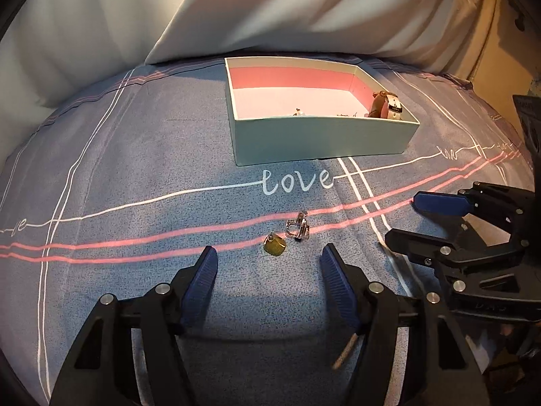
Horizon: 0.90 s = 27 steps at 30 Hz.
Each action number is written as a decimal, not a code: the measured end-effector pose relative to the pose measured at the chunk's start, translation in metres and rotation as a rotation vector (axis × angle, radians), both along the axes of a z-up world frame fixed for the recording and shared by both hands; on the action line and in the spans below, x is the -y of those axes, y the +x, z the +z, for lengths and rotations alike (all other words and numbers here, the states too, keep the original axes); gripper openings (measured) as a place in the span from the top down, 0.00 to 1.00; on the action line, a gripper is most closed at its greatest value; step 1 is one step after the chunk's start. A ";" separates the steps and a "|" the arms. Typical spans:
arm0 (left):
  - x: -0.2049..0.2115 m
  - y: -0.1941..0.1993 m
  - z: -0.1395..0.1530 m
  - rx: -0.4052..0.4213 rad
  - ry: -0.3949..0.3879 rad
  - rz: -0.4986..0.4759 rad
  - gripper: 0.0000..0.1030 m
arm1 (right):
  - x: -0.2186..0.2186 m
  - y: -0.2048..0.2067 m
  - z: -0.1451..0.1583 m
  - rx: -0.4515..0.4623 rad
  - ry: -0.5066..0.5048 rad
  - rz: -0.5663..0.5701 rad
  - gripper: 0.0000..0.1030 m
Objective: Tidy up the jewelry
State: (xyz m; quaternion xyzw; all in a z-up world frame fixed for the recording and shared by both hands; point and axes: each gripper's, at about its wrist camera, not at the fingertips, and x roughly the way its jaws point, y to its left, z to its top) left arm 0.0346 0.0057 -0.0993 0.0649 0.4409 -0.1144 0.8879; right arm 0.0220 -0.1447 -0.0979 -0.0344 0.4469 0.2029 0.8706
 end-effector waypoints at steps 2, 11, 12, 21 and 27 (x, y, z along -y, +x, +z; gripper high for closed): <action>0.006 0.003 -0.003 0.014 0.043 -0.012 0.51 | 0.002 -0.001 0.001 0.002 0.002 -0.005 0.44; -0.009 0.004 0.002 -0.001 -0.058 0.002 0.87 | -0.012 -0.002 -0.002 -0.005 0.002 0.029 0.35; -0.011 0.003 0.003 -0.001 -0.065 0.006 0.87 | -0.018 -0.002 -0.003 -0.009 -0.002 0.046 0.35; -0.026 0.003 0.008 -0.016 -0.114 0.069 0.87 | -0.067 0.019 -0.008 0.057 -0.031 0.194 0.35; -0.034 0.006 0.011 -0.028 -0.136 0.087 0.87 | -0.083 0.026 -0.004 0.081 -0.033 0.322 0.80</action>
